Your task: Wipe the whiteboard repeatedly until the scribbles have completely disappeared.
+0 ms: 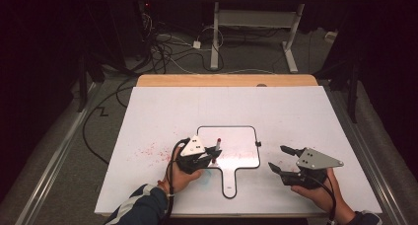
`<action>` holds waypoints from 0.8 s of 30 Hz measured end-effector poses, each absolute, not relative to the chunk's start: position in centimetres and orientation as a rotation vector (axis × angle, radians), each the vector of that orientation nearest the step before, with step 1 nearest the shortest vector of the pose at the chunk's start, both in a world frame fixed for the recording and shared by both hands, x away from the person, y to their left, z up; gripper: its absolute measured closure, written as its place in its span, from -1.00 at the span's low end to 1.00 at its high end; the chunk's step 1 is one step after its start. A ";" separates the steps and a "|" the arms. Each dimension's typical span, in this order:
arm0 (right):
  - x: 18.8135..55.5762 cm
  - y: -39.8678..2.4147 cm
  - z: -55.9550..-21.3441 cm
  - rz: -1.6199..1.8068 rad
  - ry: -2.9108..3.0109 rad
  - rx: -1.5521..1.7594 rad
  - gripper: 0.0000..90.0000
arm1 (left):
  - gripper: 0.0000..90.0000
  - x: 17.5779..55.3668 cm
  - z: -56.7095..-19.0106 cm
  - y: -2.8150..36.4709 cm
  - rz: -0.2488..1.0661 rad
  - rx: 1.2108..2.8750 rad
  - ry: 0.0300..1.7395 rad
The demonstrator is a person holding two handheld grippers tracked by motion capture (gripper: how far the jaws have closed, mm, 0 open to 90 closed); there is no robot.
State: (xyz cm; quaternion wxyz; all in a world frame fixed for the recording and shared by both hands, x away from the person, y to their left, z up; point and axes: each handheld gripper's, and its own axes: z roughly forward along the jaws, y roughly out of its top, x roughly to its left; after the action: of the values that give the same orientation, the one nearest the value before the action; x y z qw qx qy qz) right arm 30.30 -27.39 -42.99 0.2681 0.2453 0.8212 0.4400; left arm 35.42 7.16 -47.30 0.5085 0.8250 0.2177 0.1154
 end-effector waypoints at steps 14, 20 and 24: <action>29.9 -27.5 -43.3 1.156 2.224 0.646 -0.25 | 0.76 36.8 -47.2 2.2 0.259 2.004 0.450; 30.0 -27.3 -43.3 1.154 2.226 0.638 -0.25 | 0.76 37.2 -47.2 -0.3 0.235 1.998 0.421; 30.1 -27.3 -43.3 1.151 2.225 0.638 -0.25 | 0.75 36.8 -47.1 -1.4 0.245 2.015 0.404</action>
State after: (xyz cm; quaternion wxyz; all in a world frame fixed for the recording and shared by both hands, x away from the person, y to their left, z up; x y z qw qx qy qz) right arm 30.10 -27.29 -43.30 0.2749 0.2372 0.8276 0.4281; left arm 36.83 -1.36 -47.08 0.5108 0.8369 0.1680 0.1018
